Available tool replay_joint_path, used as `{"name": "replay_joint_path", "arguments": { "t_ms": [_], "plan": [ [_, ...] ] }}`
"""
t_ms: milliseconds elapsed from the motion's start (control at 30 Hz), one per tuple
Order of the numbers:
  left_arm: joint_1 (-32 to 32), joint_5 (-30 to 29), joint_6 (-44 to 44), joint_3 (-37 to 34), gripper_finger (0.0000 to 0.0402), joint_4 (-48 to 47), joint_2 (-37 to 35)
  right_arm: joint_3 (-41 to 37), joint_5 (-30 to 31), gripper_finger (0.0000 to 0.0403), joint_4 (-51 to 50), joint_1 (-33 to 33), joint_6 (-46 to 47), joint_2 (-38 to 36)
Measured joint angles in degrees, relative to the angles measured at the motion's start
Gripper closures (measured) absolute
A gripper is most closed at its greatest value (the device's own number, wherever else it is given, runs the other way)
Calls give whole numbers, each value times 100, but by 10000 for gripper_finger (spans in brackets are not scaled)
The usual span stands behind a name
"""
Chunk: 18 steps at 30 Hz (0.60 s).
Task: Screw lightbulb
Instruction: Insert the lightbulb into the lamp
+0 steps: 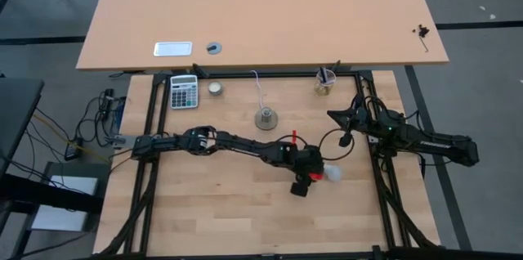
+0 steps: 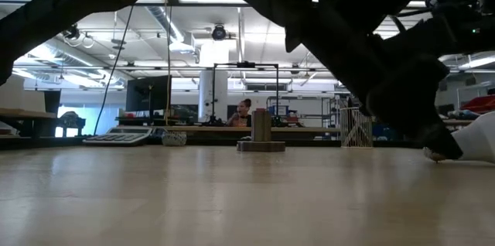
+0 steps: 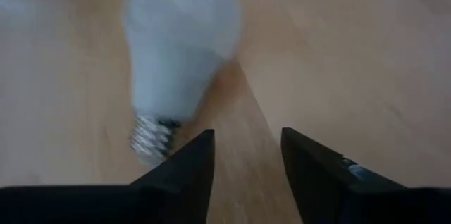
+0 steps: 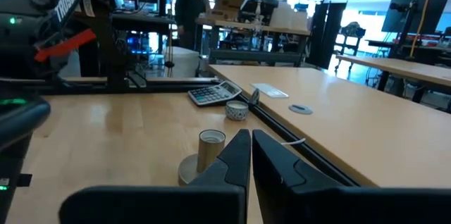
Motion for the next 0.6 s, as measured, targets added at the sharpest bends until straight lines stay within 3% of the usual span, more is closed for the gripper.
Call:
{"name": "replay_joint_path", "arguments": {
  "t_ms": [400,500,600],
  "plan": [
    [-2,-681,245,589,224,-148,1,0,0,380,3,-1,0,0],
    [57,-648,146,629,224,-51,-15,0,0,379,4,1,0,0],
    [236,-260,-307,627,224,-55,-14,0,-1,378,4,1,0,0]
  ]
}}
